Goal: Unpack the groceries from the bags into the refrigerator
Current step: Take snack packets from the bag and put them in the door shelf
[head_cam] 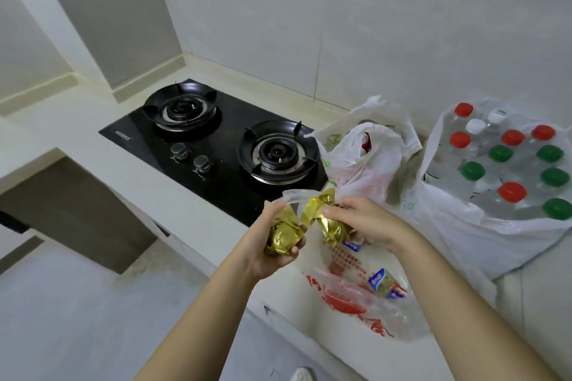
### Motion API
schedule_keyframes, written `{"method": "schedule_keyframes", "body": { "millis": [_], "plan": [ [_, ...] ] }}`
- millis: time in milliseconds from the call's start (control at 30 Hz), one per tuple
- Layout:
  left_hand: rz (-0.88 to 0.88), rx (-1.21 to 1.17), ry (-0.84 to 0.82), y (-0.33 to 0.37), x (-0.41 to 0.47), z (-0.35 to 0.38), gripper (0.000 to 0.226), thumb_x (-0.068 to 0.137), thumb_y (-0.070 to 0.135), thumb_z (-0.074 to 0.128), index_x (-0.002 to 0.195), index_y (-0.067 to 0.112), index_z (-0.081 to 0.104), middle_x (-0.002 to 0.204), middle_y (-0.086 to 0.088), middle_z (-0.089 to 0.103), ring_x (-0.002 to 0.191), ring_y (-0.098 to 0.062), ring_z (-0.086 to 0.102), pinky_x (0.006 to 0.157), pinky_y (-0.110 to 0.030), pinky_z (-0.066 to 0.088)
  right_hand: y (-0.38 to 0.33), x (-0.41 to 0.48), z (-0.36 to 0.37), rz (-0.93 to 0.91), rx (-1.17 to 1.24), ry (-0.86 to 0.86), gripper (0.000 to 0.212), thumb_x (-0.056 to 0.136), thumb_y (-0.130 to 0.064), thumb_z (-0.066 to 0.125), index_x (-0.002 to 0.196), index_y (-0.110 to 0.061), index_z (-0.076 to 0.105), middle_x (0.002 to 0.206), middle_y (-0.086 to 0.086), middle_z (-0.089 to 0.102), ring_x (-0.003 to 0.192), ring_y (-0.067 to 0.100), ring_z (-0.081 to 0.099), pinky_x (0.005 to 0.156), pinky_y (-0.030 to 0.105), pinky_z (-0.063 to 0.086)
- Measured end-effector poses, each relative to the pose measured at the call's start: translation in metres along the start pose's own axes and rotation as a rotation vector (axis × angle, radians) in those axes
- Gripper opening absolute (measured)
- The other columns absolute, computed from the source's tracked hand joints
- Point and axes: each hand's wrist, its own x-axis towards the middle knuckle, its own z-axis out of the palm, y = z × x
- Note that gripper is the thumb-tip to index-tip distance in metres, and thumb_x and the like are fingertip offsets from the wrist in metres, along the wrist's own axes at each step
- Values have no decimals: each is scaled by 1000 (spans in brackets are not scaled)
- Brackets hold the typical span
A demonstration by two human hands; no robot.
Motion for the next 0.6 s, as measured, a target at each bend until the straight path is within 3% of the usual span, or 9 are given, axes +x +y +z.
{"method": "schedule_keyframes", "body": {
  "millis": [100,200,333,467,600],
  "plan": [
    [14,81,-76,10,-26,-23,37,88,34,63,111,5,62,88,-10,66,60,-17,61,40,-20,45,-25,7,22,-33,53,-74,28,82,-56,67,98,-33,72,90,-12,74,91,10,69,90,35,53],
    [16,116,-140,17,-51,-51,41,87,33,60,117,5,61,88,-11,65,58,-17,61,40,-18,46,-52,10,44,-46,60,-95,38,84,-56,65,106,-27,73,102,-4,75,99,16,70,97,42,53],
    [102,51,-108,22,-85,-87,44,93,30,54,128,3,57,84,-12,63,58,-18,59,40,-20,47,-81,9,72,-72,64,-73,34,88,-54,61,105,-27,72,103,1,74,99,19,69,94,40,53],
    [195,0,-35,18,-126,-128,46,89,28,57,128,4,57,79,-11,61,58,-19,58,38,-21,45,-105,6,118,-119,106,-120,37,84,-54,65,105,-24,74,101,4,73,93,19,69,94,40,55],
    [299,-80,68,7,-183,-182,37,92,26,53,123,6,59,75,-10,60,56,-20,57,38,-21,42,-133,-12,187,-172,95,-212,34,90,-46,62,104,-16,73,78,-3,61,69,11,60,73,30,53]
  ]
}}
